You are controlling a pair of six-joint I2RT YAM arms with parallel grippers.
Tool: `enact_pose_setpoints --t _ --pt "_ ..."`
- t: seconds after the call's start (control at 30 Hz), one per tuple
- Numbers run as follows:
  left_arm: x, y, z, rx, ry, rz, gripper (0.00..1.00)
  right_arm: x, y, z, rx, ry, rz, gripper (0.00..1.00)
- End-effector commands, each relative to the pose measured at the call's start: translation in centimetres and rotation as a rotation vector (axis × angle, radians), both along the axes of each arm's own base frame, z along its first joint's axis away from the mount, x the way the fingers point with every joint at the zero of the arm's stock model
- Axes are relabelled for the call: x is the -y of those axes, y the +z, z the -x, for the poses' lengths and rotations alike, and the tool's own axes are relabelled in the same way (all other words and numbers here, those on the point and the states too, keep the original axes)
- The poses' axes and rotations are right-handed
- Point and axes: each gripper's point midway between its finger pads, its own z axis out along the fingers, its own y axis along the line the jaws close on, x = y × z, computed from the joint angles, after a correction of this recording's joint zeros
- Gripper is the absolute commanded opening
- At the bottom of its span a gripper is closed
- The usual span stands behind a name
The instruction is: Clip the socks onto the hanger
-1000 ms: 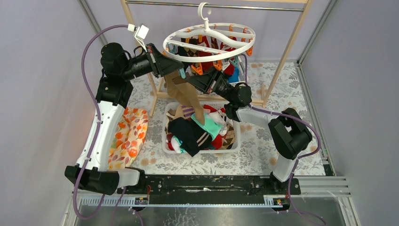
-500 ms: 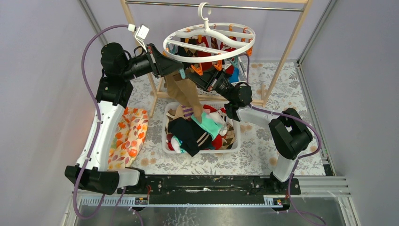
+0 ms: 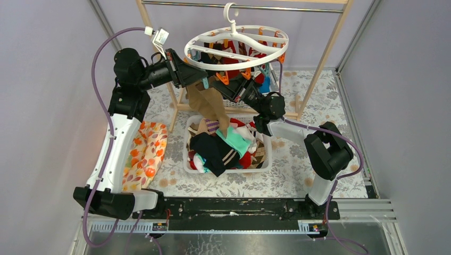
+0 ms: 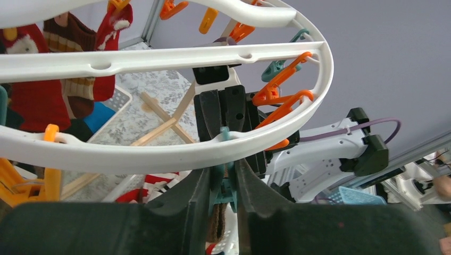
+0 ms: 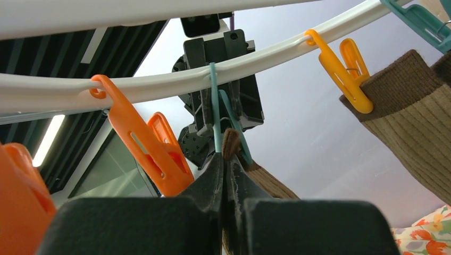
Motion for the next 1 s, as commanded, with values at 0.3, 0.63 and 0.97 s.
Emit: enact_pose_setpoints --t 0.3,0.63,0.97 --pt "-0.3 0.9 0.5 0.073 0.002 -0.008 0.49 1.9 5.2 3.7 0.204 0.000 -0.131 0.00" --pt "-0.6 -0.5 1.8 0.067 0.007 -0.043 0.77 1.3 4.3 3.4 0.164 0.003 -0.128 0.14" --pt "-0.7 -2.8 2.6 0.054 -0.019 -0.074 0.62 0.2 3.8 3.8 0.157 0.031 -0.121 0.14"
